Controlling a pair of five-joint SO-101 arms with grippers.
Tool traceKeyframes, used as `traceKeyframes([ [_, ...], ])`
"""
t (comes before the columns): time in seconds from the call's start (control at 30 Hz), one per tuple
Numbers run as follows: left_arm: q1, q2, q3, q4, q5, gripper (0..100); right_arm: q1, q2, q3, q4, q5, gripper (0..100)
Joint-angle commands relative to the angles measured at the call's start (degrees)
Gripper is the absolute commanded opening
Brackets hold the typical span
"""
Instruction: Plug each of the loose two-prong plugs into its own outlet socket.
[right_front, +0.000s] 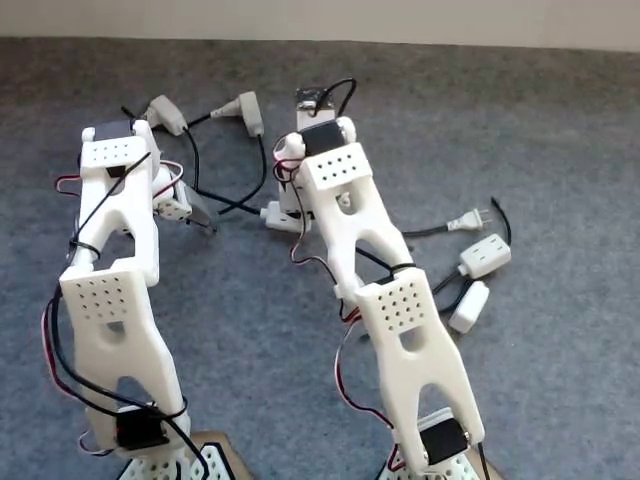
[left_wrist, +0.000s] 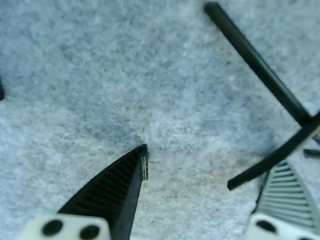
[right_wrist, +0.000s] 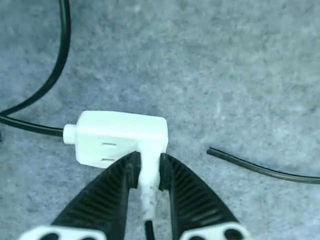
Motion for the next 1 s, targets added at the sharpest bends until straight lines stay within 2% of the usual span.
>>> traceKeyframes([
  [0.0, 0.75, -0.4, -1.71, 0.0, -0.18, 36, -1.8, 0.75, 2.59, 1.98, 0.35, 1.8],
  [0.17, 0.66, -0.4, -1.71, -0.09, 0.0, 36, -2.33, 0.66, -2.42, 2.15, 5.63, 14.5],
  [0.27, 0.66, -0.4, -1.71, -0.09, 0.0, 36, -2.59, 0.75, -4.44, 2.15, 12.04, 19.4],
  [0.47, 0.66, -0.48, -1.71, -0.18, 0.09, 36, -5.76, 1.36, -8.4, 1.36, 25.23, 20.0],
  [0.67, 0.66, -0.48, -1.71, -0.18, 0.09, 36, -7.43, 4.0, -3.47, -4.7, 27.08, 20.1],
  [0.83, 0.66, -0.48, -1.71, -0.18, 0.09, 36, -8.48, 6.2, -5.23, -2.95, 32.7, 20.1],
  [0.97, 0.66, -0.48, -1.71, -0.18, 0.09, 36, -9.01, 6.2, -6.37, -2.77, 33.93, 19.9],
])
